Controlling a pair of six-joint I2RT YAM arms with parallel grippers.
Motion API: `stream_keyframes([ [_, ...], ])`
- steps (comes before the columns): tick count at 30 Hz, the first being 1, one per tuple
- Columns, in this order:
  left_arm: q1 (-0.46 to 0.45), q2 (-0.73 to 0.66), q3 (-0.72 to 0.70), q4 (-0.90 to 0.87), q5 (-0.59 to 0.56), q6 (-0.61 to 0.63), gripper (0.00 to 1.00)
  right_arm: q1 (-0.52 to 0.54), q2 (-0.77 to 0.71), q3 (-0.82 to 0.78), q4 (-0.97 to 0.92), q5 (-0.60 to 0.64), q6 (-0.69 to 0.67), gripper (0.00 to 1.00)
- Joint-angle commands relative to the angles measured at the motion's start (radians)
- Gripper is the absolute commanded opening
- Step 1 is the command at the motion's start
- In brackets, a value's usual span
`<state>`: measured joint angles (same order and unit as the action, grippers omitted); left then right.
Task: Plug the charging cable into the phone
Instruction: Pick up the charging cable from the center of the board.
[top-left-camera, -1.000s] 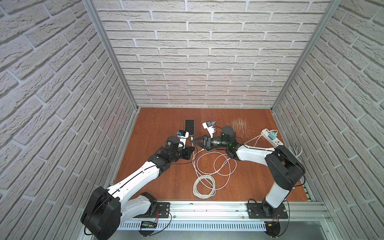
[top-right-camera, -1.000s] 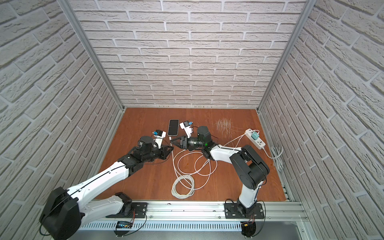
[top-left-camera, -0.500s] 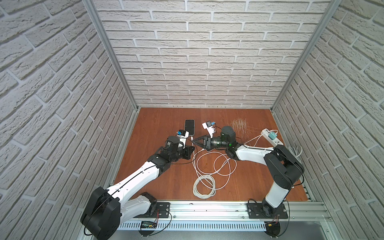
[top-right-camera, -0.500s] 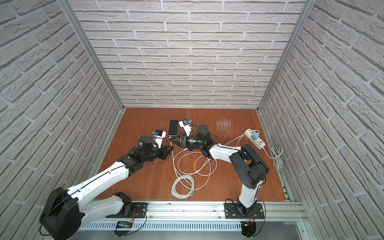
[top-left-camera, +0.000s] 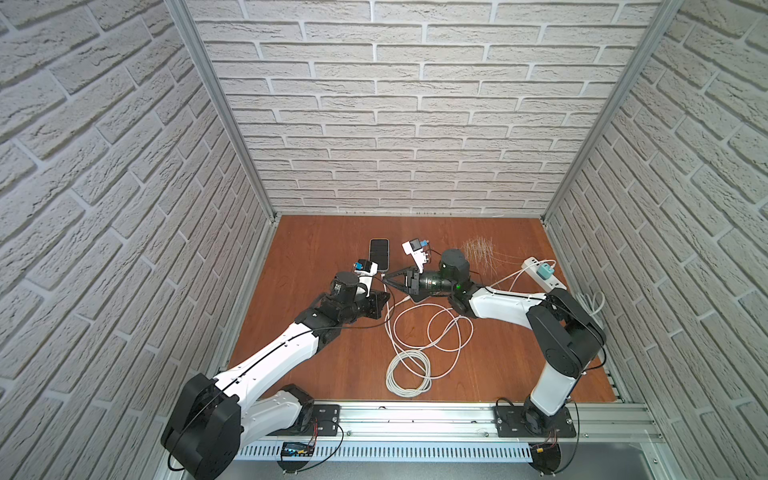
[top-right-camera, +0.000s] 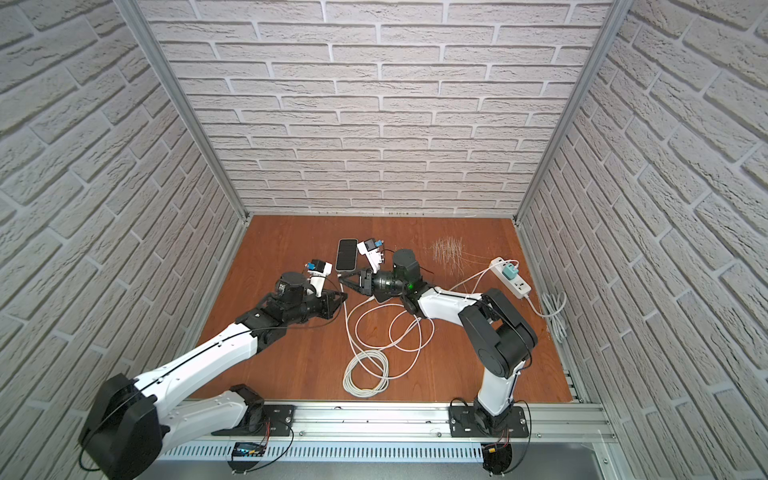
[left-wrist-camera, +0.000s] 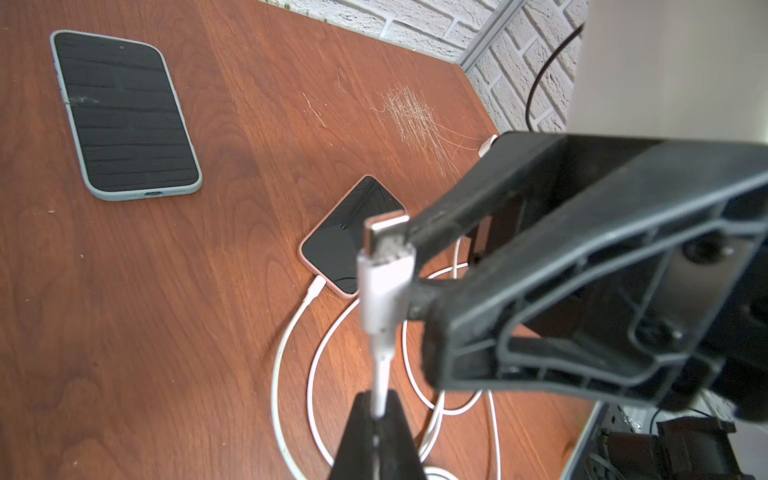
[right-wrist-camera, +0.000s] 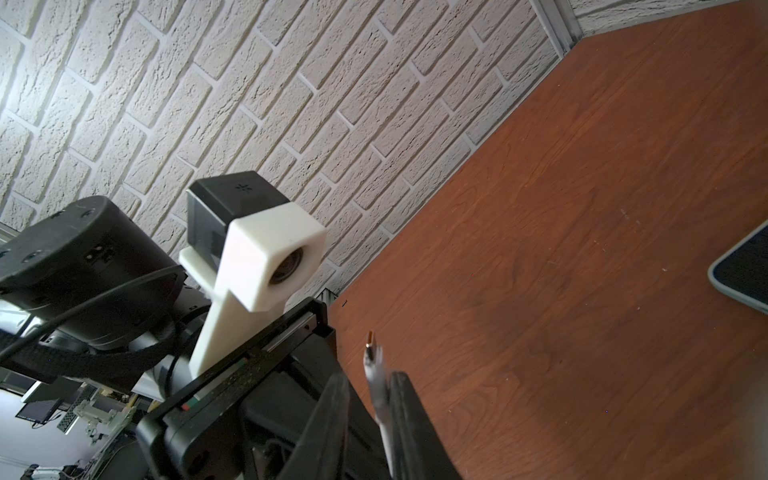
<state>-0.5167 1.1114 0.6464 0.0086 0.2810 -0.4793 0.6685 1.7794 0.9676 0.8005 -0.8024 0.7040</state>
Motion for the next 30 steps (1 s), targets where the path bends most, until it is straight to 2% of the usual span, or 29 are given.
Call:
stream_keyframes([
  [1, -0.002, -0.013, -0.016, 0.047, 0.004, 0.002, 0.00, 0.010, 0.012, 0.022, 0.007, -0.014, -0.024, 0.23],
  [19, -0.002, -0.018, -0.022, 0.054, 0.004, 0.002, 0.00, 0.016, 0.021, 0.036, -0.019, -0.005, -0.037, 0.18],
  [30, -0.003, -0.015, -0.022, 0.054, 0.004, 0.001, 0.00, 0.015, 0.009, 0.028, -0.017, 0.014, -0.040, 0.20],
])
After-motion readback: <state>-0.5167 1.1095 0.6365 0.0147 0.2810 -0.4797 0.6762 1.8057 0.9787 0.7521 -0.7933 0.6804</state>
